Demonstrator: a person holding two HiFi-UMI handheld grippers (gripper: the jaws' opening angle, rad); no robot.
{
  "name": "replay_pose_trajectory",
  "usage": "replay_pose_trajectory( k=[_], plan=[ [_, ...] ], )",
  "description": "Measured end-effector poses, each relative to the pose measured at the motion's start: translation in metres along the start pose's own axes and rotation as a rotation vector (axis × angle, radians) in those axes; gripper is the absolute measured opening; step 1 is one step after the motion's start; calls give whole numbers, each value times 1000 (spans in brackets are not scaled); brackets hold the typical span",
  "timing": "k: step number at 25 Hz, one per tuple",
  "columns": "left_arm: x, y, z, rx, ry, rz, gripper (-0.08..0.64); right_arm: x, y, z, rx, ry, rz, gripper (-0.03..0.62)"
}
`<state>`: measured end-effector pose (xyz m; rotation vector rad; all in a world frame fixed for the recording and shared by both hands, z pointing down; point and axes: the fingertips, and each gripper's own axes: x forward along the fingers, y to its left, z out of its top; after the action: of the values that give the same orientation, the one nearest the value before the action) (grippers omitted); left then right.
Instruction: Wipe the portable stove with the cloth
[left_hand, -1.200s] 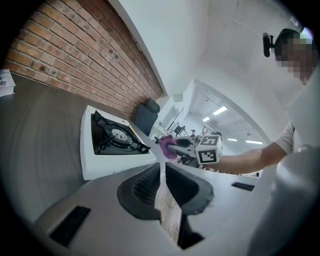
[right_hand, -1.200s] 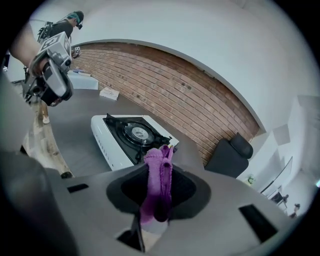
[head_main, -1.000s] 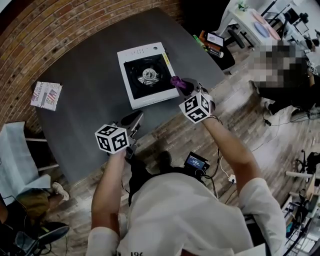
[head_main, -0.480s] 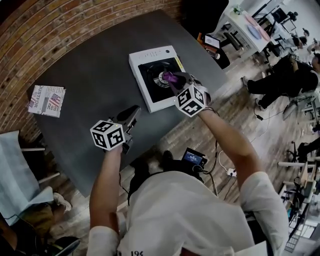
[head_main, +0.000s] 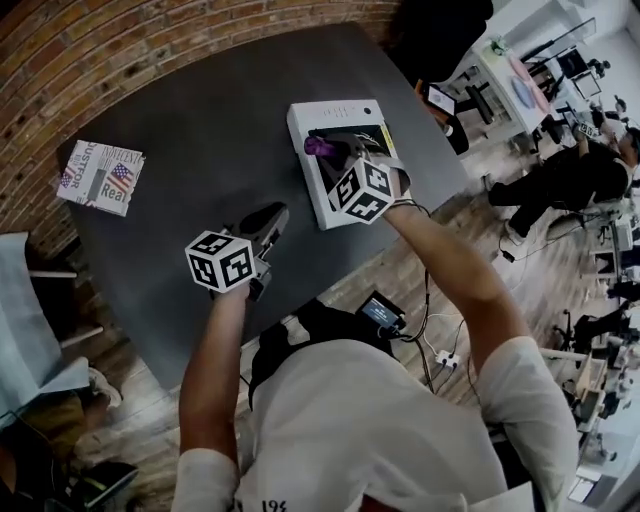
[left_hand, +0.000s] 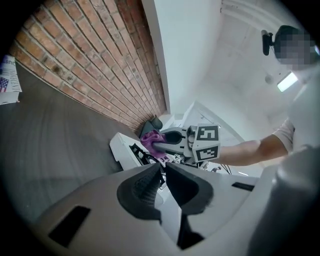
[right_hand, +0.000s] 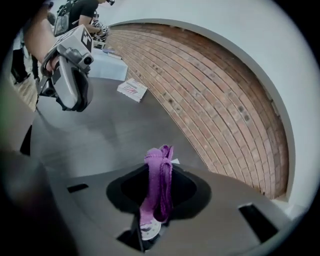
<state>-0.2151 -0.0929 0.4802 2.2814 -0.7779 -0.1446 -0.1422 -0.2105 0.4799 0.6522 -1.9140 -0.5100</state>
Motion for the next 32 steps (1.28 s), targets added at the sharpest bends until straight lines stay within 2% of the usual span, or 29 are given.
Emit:
replay_pose_trajectory(
  k=[7,12,18,22,27,32],
  plan=[
    [-2,33,14,-60,-62,53,41,70,-9,41,-135,-15,100,100],
    [5,50,14,-99,-88,65,41,122,-18,59,-165,-9,169,100],
    [7,70,15,-143,-114,79,41,175,-21,79,-244,7,234,98],
    [3,78,10,-160,-117,93,41,200,-14,72,-328,59,267,98],
    [-2,87,3,-179,-118,110,41,220,-4,43,-436,144,289,98],
    [-2,88,-2,-183,-112,108,41,213,-1,32,-437,159,297,98]
  ],
)
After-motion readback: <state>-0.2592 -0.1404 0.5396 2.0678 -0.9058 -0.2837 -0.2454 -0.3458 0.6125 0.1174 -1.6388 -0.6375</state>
